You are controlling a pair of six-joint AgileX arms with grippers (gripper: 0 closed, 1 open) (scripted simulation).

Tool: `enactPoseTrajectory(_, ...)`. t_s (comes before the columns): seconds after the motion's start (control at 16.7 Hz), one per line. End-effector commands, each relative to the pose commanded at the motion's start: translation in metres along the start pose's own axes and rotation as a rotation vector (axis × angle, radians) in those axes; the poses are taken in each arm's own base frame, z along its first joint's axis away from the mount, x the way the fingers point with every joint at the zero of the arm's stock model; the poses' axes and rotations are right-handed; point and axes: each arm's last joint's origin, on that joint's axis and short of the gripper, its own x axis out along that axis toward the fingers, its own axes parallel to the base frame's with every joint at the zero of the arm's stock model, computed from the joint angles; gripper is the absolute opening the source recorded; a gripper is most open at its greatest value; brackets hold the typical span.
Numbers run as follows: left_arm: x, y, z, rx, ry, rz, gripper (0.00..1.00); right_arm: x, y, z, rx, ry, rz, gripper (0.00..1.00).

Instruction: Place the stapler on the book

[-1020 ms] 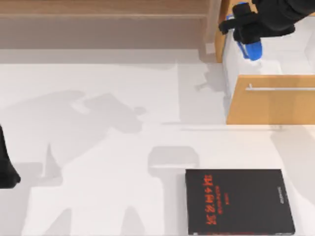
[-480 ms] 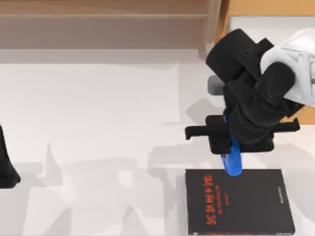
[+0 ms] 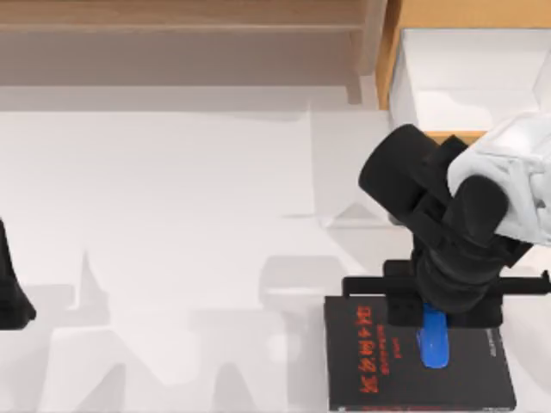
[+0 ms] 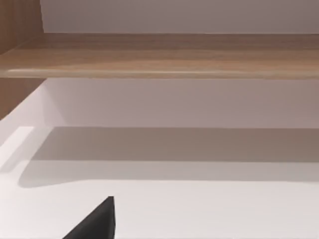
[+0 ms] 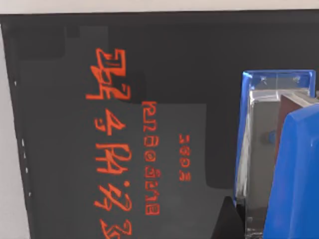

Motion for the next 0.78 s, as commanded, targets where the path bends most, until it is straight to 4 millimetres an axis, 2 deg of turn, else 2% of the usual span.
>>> enactPoseTrajectory(0.18, 0.000, 0.000, 0.000, 0.000, 0.000, 0.000, 1.00, 0.003, 0.000, 0.001, 0.003, 0.006, -0.002, 0.00)
enactPoseTrajectory(0.54, 0.000, 0.000, 0.000, 0.000, 0.000, 0.000, 1.00, 0.030, 0.000, -0.001, 0.000, 0.000, 0.000, 0.00)
enactPoseTrajectory(0.72, 0.000, 0.000, 0.000, 0.000, 0.000, 0.000, 1.00, 0.030, 0.000, -0.001, 0.000, 0.000, 0.000, 0.00)
enactPoseTrajectory(0.78, 0.000, 0.000, 0.000, 0.000, 0.000, 0.000, 1.00, 0.030, 0.000, -0.001, 0.000, 0.000, 0.000, 0.08)
